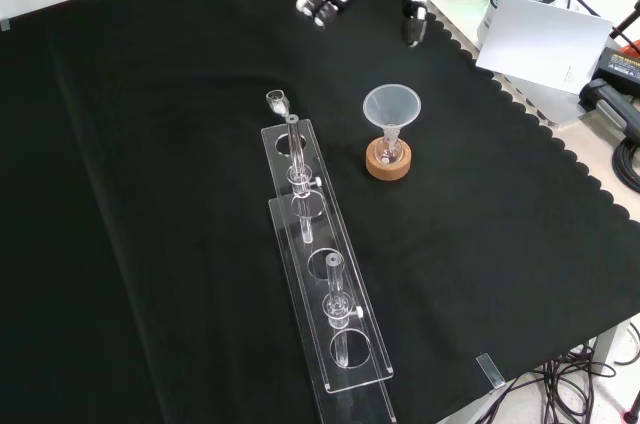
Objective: Pick up the weighing funnel.
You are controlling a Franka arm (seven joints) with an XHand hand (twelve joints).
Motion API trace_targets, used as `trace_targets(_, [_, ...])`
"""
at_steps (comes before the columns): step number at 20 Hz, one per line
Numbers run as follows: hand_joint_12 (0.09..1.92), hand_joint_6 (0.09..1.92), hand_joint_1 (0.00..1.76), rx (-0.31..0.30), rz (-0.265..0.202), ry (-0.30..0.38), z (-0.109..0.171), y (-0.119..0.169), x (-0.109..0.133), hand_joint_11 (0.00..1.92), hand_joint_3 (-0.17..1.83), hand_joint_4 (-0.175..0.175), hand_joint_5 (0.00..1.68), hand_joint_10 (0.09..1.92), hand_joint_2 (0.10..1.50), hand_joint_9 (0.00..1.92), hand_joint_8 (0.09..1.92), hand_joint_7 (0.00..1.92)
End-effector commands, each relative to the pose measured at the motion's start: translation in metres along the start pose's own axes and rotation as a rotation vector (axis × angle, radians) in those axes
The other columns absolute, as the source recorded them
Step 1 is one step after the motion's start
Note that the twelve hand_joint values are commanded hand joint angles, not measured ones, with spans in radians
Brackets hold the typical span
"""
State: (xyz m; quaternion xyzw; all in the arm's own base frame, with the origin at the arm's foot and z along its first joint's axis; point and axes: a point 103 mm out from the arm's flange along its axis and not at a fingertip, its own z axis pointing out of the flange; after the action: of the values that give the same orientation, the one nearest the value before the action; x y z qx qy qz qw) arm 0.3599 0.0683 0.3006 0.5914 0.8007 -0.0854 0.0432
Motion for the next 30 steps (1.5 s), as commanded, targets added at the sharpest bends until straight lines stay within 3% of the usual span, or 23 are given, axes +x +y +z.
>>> trace_targets(1, [1.32, 0.09, 0.57, 0.050, 0.081, 0.039, 0.020, 0.001, -0.049, 0.00, 0.03, 0.003, 0.00, 0.61, 0.66, 0.00, 0.09, 0.08])
trace_targets(7, [1.42, 0.09, 0.65, 0.107, 0.155, 0.080, 0.053, 0.006, -0.085, 0.00, 0.04, -0.002, 0.05, 0.74, 0.67, 0.08, 0.33, 0.17])
trace_targets(12, [1.46, 0.09, 0.76, 0.118, 0.184, 0.141, 0.067, 0.014, -0.097, 0.03, 0.07, -0.008, 0.25, 0.70, 0.68, 0.27, 0.51, 0.33])
trace_targets(16, [1.39, 0.09, 0.87, 0.157, 0.187, 0.145, 0.071, 0.019, -0.099, 0.18, 0.19, -0.012, 0.50, 0.55, 0.64, 0.57, 0.50, 0.59])
trace_targets(20, [1.33, 0.09, 0.94, 0.158, 0.255, 0.143, 0.082, 0.022, -0.098, 0.32, 0.46, 0.000, 0.70, 0.43, 0.52, 0.77, 0.42, 0.80])
trace_targets(24, [1.29, 0.25, 1.00, 0.140, 0.221, 0.141, 0.099, 0.031, -0.107, 0.44, 0.62, 0.029, 0.91, 0.35, 0.45, 0.91, 0.36, 0.96])
trace_targets(30, [1.28, 0.49, 1.02, 0.183, 0.164, 0.138, 0.139, 0.050, -0.129, 0.47, 0.68, 0.021, 0.82, 0.29, 0.42, 0.96, 0.33, 0.98])
